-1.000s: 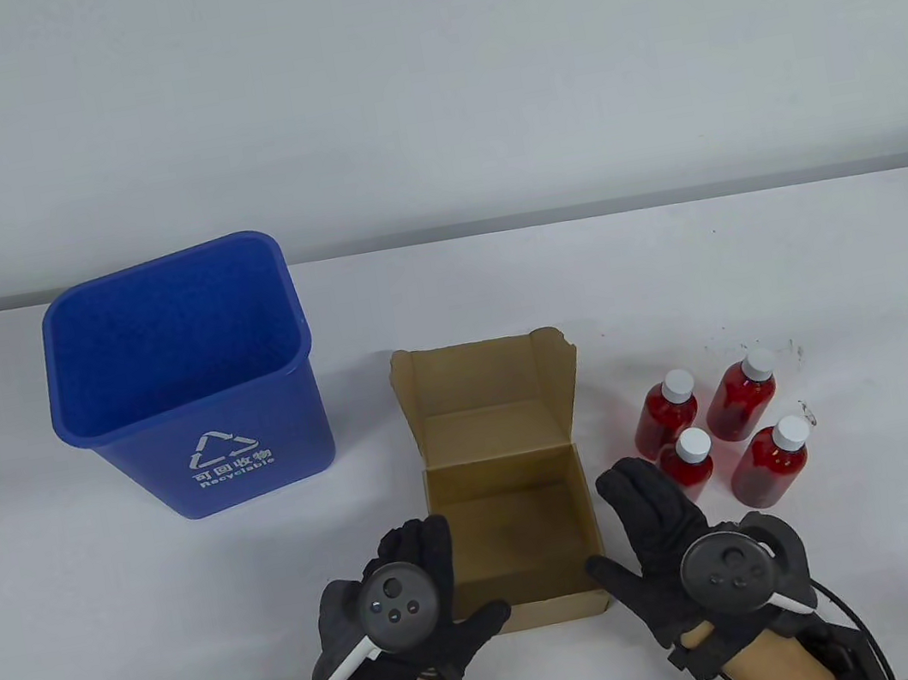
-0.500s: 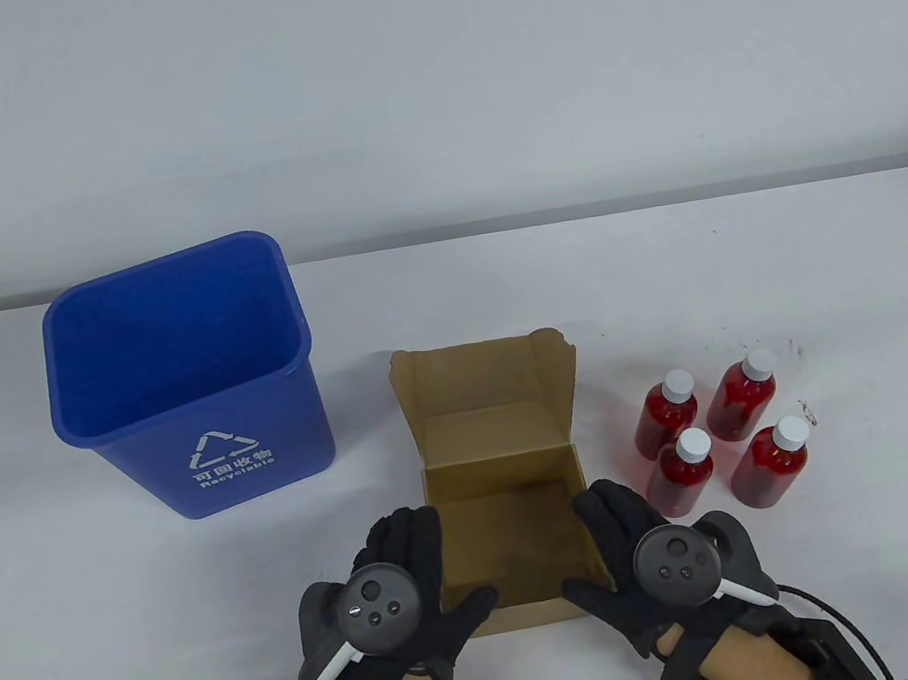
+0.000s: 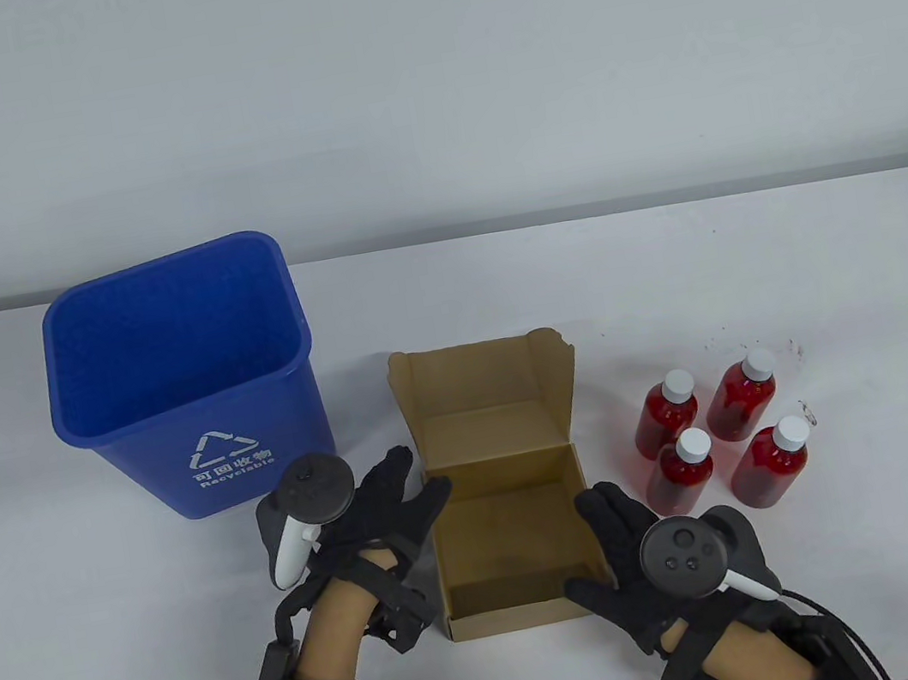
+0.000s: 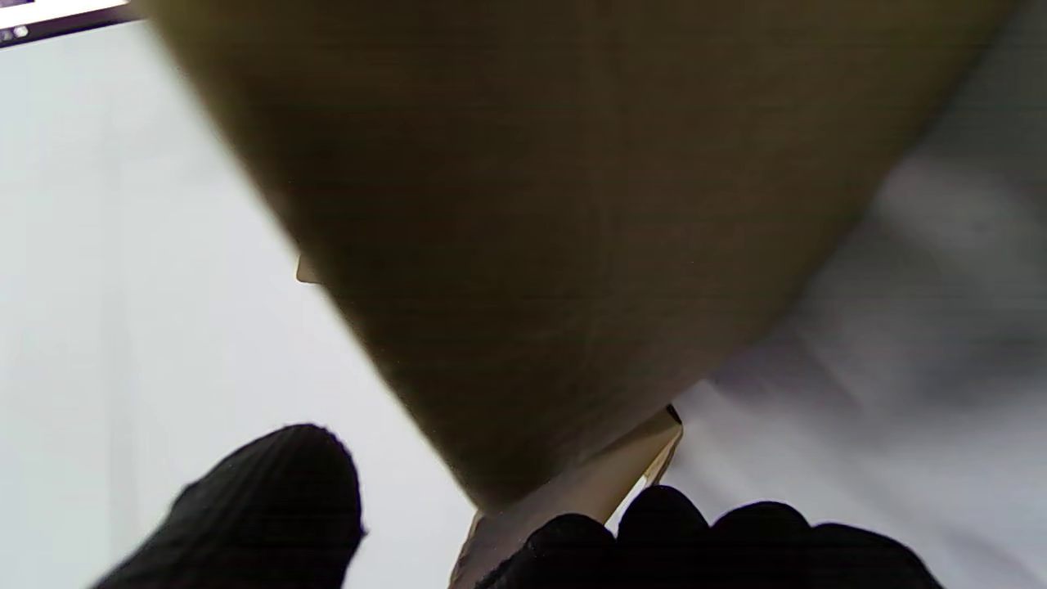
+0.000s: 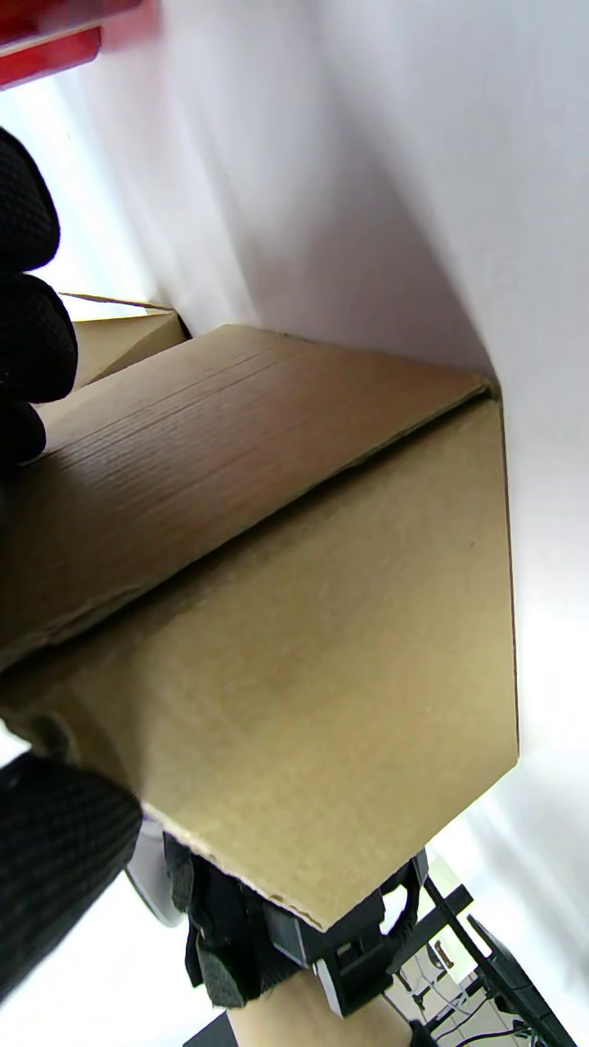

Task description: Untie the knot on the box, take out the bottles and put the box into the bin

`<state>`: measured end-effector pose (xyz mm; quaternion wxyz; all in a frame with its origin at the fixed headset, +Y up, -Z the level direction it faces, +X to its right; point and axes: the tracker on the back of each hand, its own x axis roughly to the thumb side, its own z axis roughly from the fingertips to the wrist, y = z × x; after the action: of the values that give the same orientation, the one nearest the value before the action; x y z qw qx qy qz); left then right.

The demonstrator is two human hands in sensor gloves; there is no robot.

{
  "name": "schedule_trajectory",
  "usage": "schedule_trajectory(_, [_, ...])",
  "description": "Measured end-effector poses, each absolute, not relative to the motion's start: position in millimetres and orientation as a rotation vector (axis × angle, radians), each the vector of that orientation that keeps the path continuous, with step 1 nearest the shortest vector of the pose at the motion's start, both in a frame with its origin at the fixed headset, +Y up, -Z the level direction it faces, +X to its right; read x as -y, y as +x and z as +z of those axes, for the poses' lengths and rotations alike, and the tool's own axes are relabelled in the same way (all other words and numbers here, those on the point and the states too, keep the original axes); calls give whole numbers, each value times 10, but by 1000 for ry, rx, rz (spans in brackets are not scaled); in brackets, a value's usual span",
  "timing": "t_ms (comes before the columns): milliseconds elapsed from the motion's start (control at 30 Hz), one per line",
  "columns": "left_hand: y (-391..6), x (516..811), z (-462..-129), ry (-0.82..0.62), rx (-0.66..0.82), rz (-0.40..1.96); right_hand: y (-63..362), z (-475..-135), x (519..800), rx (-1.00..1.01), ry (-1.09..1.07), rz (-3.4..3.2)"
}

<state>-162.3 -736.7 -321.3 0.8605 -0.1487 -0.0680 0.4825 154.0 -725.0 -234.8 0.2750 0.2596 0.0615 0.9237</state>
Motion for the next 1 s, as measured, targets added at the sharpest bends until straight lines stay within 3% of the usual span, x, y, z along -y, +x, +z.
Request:
schedule_trajectory(467, [-1726,7543,-3377,-385,130,1137,1536,-2364,7261,-184,691,2462])
schedule_trajectory(833, [-1588,7591,-3531,-525,174,1064,1531,-2380,7273,-186,692,2439])
schedule_trajectory(1000, [-1540,7534,-3544,-507,140,1013,1538,-2383,7276,-192,695,2416])
